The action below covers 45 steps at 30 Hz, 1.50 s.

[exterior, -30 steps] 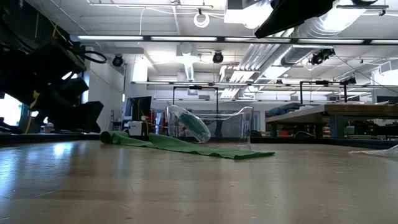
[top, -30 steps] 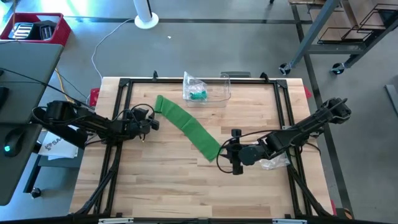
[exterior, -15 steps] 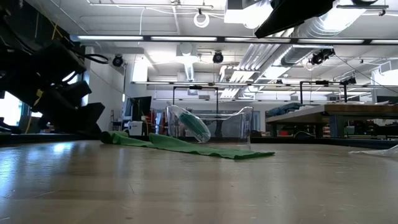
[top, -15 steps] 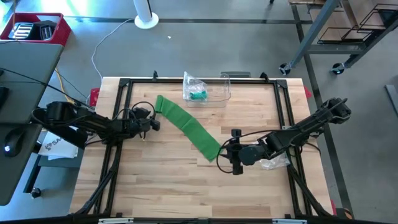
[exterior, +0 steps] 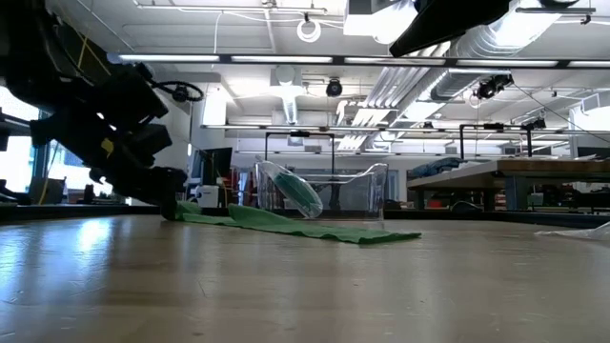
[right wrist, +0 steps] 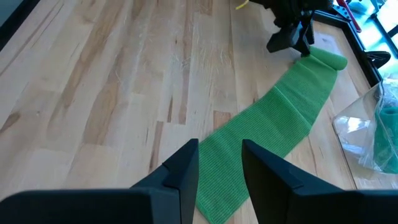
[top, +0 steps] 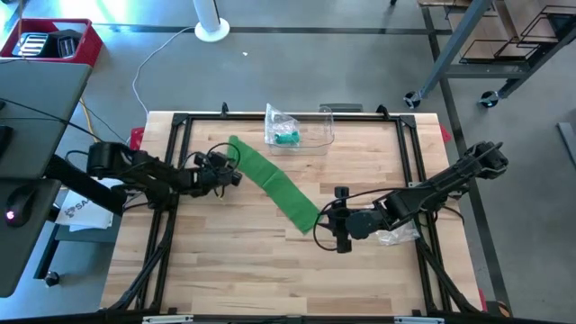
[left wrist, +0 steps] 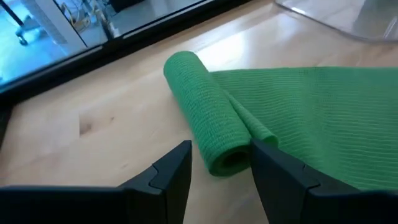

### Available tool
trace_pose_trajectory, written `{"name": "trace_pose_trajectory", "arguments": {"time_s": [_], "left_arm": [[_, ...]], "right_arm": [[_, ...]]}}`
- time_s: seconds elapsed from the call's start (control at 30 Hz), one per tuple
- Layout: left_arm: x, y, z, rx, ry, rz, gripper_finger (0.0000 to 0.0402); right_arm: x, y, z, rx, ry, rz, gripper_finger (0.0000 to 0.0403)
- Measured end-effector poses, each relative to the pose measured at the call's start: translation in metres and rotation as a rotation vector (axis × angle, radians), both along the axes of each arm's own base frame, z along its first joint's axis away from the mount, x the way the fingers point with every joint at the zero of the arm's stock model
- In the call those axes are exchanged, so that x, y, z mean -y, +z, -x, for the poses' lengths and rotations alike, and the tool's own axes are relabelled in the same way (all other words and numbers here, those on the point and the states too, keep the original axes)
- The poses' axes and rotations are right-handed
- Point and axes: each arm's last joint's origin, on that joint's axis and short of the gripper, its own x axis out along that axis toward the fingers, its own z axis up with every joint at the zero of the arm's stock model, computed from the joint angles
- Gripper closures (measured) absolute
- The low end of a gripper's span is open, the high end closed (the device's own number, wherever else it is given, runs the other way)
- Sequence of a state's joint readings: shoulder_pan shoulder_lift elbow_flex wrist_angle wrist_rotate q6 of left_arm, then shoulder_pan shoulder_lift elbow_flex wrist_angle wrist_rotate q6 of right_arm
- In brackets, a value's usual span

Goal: Roll bandage
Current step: Roll the green bandage

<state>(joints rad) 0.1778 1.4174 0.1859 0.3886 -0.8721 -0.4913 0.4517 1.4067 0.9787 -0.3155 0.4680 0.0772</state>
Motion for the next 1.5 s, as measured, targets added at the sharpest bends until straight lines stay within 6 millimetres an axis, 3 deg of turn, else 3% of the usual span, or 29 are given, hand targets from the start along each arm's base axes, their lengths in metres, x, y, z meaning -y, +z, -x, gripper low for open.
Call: {"name": "trace_pose_trajectory", "arguments": {"time_s": [0.33,0.7,1.1,1.5], "left_arm": [[0.002,0.013,-0.017,-0.148,-0.118,-0.008,0.0247],[0.012,0.029,0.003,-0.348,-0.103,0.072,0.0247],[0.011,0.007,0.016,-0.083,-0.06,0.044,0.0247],[-0.005,0.006,0.016,-0.002,0.016,0.056,0.0247]], "right_arm": [[0.0,0.0,0.0,0.0,-0.009,-0.016,0.0289],[0.0,0.0,0.0,-0.001,-0.006,-0.018,0.0289],[0.0,0.0,0.0,-0.002,0.0,-0.01,0.0289],[0.0,0.0,0.0,-0.002,0.0,-0.01,0.0289]]}}
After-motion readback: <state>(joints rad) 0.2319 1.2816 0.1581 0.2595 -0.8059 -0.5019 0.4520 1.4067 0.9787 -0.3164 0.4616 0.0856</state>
